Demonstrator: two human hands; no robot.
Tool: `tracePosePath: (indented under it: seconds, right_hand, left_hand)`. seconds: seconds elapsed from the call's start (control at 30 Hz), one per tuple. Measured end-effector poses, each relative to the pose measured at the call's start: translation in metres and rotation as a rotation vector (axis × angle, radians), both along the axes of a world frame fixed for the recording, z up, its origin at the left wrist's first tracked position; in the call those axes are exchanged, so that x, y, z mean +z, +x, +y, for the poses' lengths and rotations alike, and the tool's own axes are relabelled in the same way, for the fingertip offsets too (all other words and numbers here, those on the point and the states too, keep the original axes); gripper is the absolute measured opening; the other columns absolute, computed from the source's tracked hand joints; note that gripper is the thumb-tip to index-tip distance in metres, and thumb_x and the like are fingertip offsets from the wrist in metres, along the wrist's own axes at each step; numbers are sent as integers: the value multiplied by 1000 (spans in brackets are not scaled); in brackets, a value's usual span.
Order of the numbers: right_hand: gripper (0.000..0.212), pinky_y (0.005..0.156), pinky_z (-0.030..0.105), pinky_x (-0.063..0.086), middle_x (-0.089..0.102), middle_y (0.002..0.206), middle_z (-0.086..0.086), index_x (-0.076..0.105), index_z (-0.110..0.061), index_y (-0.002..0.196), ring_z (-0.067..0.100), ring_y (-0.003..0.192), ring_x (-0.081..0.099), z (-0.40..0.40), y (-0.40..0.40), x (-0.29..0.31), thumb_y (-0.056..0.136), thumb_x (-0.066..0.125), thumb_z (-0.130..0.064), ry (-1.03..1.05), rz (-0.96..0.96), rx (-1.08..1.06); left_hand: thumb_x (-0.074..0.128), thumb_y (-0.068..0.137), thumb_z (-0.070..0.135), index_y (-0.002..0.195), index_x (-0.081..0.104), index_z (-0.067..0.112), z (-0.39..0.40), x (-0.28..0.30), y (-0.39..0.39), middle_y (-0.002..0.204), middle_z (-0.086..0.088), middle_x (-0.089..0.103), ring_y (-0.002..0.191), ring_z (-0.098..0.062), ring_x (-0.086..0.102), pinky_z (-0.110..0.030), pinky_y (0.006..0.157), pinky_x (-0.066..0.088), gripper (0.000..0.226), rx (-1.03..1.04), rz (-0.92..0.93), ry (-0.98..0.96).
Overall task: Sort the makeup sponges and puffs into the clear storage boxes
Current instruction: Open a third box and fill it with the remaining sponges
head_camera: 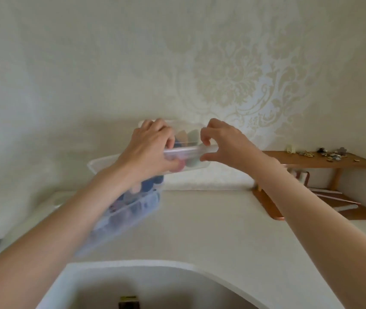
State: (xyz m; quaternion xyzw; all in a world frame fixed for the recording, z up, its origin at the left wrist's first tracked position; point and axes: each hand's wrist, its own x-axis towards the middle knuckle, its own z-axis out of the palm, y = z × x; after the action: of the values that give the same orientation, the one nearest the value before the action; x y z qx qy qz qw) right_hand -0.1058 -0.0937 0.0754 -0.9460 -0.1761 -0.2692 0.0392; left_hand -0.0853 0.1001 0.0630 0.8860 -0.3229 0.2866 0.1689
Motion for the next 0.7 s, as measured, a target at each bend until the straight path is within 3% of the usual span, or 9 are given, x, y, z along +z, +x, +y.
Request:
tracePosePath:
  seconds: [0.07,0.17,0.3,0.37,0.43,0.53,0.63,0.7]
  right_hand:
    - [30,72,36,44,49,97,7,53,-8,87,21,77,44,31,24,9,74,76,-22,30,-14,75]
    - [33,74,36,44,51,100,9,55,-5,94,26,81,50,64,48,9,74,76,-21,36,-6,145]
    - [37,78,29,42,54,103,10,56,-4,100,27,92,56,82,72,-4,74,77,-18,124,-3,222]
    - [46,82,18,38,55,114,8,54,-5,111,19,103,54,83,80,-12,74,77,-18,282,9,244]
    - [59,89,15,34,50,126,4,46,-9,125,13,112,48,81,79,-26,76,76,-23,627,47,236]
    - [67,95,28,38,43,135,1,34,-17,136,17,118,46,75,76,-64,81,68,-36,1094,368,172]
    - [73,102,34,39,44,139,2,30,-20,141,18,124,46,77,74,-99,81,68,-38,1074,670,138]
    - [65,94,31,42,50,133,4,35,-17,137,18,120,51,86,74,-107,83,68,-31,1069,667,160]
  left_hand:
    - [69,70,32,78,45,17,34,8,7,99,1,45,100,-22,40,-35,87,36,29,75,-29,-27]
    - [69,74,26,81,45,17,67,2,19,98,2,42,102,-24,41,-33,86,36,27,146,32,-85]
    - [71,77,20,106,49,13,95,-23,25,121,-5,37,119,-21,34,-18,94,26,37,215,44,-270]
    - [71,76,21,118,46,9,104,-41,16,129,-11,34,123,-23,33,-20,100,26,50,275,-24,-475]
    - [65,77,22,111,47,8,110,-67,5,120,-16,41,114,-26,39,-30,98,34,41,309,-211,-560]
    - [55,72,26,88,47,16,115,-115,-6,95,-4,47,85,-23,44,-33,73,34,20,286,-472,-188]
    - [60,71,28,80,52,20,118,-142,2,82,-1,56,73,-23,52,-30,64,32,14,254,-446,229]
    - [62,73,21,76,57,19,122,-144,12,75,-2,56,68,-23,55,-29,63,32,6,262,-447,293]
